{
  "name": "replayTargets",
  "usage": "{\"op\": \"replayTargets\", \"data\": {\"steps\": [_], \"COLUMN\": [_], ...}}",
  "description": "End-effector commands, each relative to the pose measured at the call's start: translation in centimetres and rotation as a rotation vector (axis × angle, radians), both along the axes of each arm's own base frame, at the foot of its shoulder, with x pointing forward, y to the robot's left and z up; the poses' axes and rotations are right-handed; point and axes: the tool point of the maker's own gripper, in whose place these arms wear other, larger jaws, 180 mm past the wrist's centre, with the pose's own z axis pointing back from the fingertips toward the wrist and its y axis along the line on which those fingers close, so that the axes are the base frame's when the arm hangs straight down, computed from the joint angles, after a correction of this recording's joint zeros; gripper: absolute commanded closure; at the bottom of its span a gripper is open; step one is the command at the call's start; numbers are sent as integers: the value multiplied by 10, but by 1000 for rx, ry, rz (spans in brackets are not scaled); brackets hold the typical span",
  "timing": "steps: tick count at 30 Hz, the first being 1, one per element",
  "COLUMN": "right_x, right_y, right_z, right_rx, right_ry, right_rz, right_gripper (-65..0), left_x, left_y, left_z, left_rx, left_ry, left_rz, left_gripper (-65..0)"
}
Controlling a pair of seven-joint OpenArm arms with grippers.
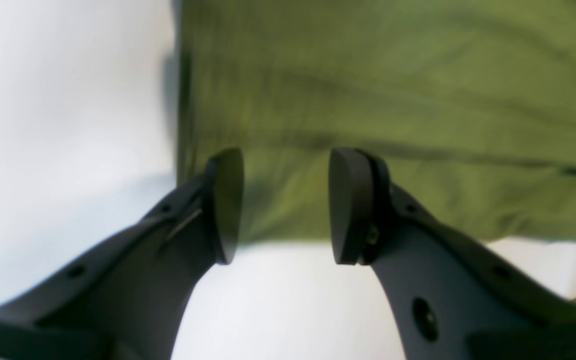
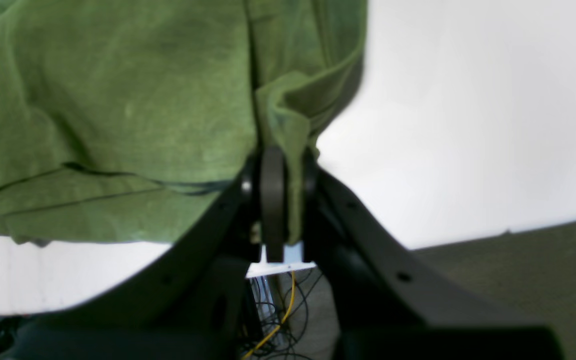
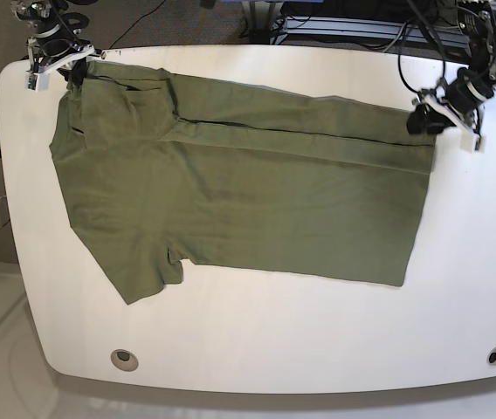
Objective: Fold the T-shirt properly
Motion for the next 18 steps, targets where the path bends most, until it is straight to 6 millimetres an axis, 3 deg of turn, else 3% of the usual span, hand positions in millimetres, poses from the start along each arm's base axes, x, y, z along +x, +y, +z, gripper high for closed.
{"op": "replayTargets", "data": {"steps": [1,18], "right_x": [5,3], "right_y": [-5,-4], "right_z": [9,9], "right_rx": [-17,-17], "right_ry": [-31,-26], "right_rz": [6,6], "right_gripper": [0,0], "left_x": [1,17], "left_y": [0,6], "left_z": [4,14], "left_rx": [2,18], "left_ry": [-23,-83], "left_rz": [-5,20], "left_gripper": [-253,-253]}}
